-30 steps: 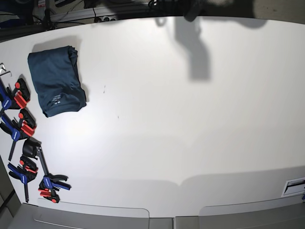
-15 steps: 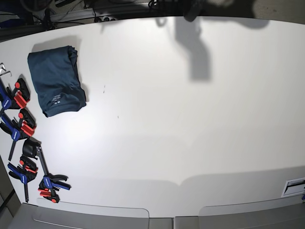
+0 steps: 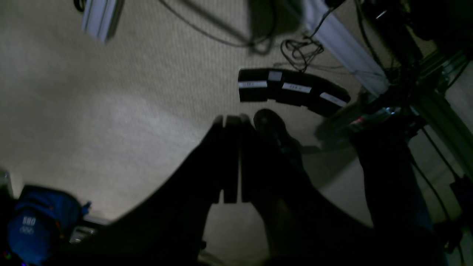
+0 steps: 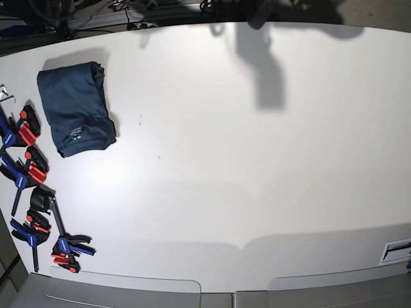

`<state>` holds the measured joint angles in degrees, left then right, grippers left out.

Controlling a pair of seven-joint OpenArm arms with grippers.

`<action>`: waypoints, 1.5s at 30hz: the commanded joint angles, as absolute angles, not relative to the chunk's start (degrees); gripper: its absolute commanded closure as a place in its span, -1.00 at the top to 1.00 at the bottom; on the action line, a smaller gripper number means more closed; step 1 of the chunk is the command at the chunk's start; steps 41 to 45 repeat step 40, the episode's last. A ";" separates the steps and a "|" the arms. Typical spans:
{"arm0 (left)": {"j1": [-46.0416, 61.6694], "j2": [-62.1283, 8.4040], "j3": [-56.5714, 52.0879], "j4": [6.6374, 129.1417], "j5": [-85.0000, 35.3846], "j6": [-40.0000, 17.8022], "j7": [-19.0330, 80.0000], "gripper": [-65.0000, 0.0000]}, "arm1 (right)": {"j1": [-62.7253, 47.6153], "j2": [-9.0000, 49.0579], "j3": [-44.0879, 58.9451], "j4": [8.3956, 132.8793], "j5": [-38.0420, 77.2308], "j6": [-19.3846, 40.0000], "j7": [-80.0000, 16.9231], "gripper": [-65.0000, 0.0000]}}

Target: Fold the T-shirt properly

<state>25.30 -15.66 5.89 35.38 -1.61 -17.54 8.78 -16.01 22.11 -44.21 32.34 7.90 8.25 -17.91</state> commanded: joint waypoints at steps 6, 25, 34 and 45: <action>23.05 -12.19 5.82 32.03 -1.96 -17.50 7.62 -0.66 | -15.88 19.46 -43.00 30.98 16.93 2.50 -17.10 -1.00; 22.70 -7.33 5.82 31.53 -6.07 -8.73 8.75 -1.00 | -13.98 12.38 -28.23 31.53 21.02 2.55 -19.97 -1.00; 22.65 -7.33 5.82 31.53 -6.02 -8.75 9.06 -1.00 | -14.00 11.73 -28.23 31.53 23.16 2.55 -19.94 -1.00; 22.70 -7.31 5.82 31.53 -6.07 -8.75 8.88 -1.00 | -13.98 10.46 -28.23 31.53 23.14 2.57 -19.94 -1.00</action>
